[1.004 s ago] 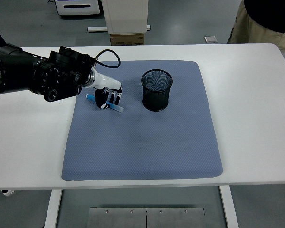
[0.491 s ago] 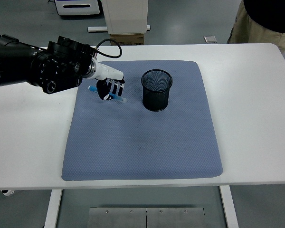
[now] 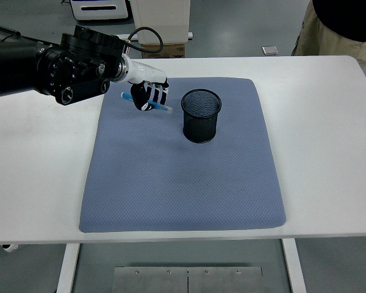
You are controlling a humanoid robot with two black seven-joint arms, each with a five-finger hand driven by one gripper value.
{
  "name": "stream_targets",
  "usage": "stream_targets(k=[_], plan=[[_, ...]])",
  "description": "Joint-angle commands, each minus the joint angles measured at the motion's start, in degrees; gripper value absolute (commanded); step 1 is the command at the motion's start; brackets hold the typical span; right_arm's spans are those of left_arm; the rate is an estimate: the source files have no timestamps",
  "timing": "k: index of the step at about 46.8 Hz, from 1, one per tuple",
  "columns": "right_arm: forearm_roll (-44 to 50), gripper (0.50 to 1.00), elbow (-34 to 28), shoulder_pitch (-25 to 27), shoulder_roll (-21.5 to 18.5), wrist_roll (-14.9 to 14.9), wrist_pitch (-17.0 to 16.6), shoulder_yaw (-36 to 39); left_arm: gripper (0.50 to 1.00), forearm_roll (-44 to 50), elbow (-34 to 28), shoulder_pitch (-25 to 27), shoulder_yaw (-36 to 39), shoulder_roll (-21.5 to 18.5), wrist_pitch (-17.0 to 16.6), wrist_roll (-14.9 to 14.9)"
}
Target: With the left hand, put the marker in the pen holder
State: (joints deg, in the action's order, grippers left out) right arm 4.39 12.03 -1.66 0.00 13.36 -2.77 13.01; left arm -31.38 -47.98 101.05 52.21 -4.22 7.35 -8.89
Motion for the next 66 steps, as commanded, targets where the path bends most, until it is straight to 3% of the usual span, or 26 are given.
stream_targets(k=[1,51,66], plan=[[0.0,1.0,-0.1,0.0,0.0,0.0,0.0,0.0,0.5,0.0,0.1,0.4,-0.7,-0.2,0.0,0.0],[0.0,1.0,0.0,0.1,0.0,0.0,0.0,0.0,0.5,2.2,1.3,2.4,-15.9,0.7,1.6,0.1],[0.0,1.0,0.0,0.0,0.0,0.0,0.0,0.0,0.5,7.2,1.1,1.9,-18.6,3.3,1.6,0.4]])
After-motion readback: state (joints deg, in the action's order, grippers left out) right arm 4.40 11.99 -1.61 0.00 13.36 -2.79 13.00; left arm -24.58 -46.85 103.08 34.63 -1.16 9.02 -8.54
